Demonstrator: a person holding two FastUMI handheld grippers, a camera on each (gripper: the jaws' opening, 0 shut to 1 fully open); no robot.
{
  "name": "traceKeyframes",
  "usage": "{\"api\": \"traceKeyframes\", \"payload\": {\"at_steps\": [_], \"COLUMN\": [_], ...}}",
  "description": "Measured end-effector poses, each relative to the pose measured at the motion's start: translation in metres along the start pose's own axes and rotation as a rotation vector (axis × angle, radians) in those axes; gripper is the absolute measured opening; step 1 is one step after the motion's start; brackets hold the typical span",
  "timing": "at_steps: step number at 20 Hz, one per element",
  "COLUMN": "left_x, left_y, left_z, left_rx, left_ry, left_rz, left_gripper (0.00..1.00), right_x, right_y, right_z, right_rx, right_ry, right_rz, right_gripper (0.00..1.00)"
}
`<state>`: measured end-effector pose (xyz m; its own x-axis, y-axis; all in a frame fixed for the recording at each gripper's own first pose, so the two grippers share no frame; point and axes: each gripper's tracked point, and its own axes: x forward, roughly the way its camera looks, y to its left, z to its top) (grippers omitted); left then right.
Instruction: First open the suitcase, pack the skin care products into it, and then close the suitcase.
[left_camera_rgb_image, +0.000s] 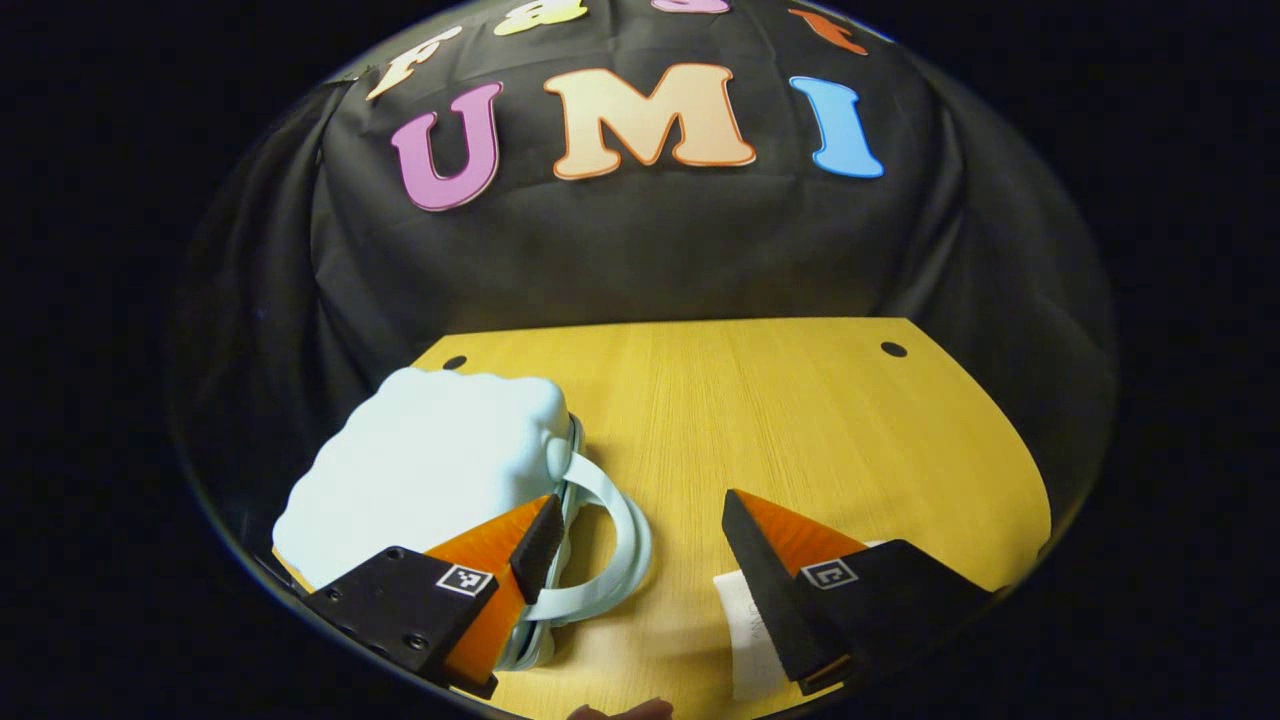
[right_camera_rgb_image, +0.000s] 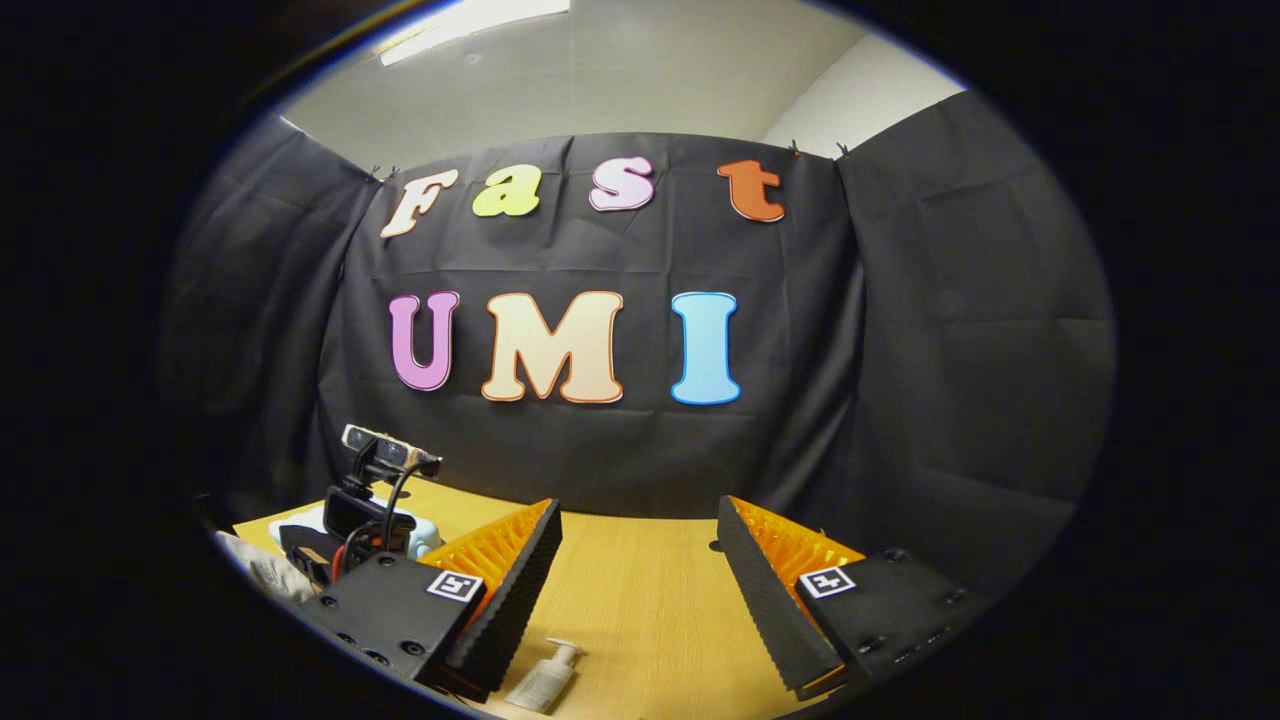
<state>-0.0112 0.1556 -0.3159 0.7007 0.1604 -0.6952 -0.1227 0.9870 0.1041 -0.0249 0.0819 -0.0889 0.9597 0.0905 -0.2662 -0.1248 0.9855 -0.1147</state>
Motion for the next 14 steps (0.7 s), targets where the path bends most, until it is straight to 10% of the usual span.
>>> {"api": "traceKeyframes", "payload": {"at_steps": [14], "left_x": [0.056], "left_y": [-0.019], "left_z": [-0.062], "left_rx": [-0.005], "left_ry": [0.281], "left_rz": [-0.119], "left_gripper": [0.87], "right_x": [-0.005], "right_y": [-0.003], "right_z": [-0.016], "right_rx": [-0.015], "right_ry": [0.056], "right_rz": [-0.043], "right_gripper": [0.99]}}
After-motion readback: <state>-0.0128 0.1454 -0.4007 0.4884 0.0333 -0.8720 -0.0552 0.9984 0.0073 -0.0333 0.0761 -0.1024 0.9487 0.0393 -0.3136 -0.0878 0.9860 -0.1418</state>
